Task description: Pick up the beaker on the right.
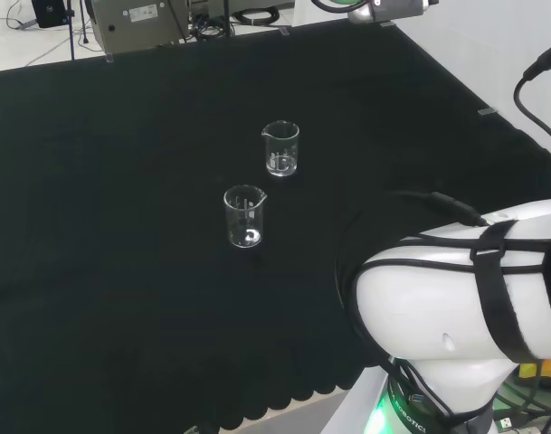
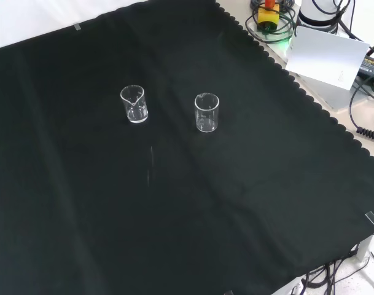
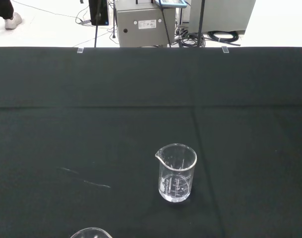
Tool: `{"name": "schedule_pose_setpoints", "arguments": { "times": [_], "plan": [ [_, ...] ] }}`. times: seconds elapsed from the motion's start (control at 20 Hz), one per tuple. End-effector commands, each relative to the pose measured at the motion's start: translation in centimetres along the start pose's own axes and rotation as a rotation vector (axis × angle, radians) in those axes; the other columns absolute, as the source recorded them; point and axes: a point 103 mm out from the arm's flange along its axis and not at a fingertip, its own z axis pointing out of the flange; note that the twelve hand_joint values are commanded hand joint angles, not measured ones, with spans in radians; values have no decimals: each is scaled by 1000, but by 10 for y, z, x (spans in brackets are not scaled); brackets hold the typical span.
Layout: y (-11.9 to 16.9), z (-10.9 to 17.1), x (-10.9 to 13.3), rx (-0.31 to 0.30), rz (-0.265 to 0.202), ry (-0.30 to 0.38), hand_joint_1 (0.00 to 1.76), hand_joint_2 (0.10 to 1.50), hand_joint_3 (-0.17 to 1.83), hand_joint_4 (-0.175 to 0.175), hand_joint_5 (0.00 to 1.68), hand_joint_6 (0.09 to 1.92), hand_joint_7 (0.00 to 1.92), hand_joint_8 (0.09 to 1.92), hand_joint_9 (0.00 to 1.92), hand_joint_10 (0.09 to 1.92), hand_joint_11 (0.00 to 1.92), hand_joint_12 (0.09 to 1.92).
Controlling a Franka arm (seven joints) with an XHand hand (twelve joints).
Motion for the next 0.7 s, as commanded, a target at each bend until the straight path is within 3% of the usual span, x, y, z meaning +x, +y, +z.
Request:
{"name": "schedule_pose_setpoints", "arguments": {
  "times": [0.05, 0.2, 0.7],
  "plan": [
    [0, 0, 0, -8, 1, -4, 158, 1309, -2, -8, 269, 87, 284, 87, 492, 87, 92, 1352],
    [0, 0, -1, -6, 3, -1, 16, 1385, 33, -10, 246, 87, 230, 87, 443, 87, 75, 1342],
    [9, 19, -28, 15, 58, 27, 0, 1394, 38, -10, 251, 87, 245, 87, 462, 87, 80, 1346]
  ]
}}
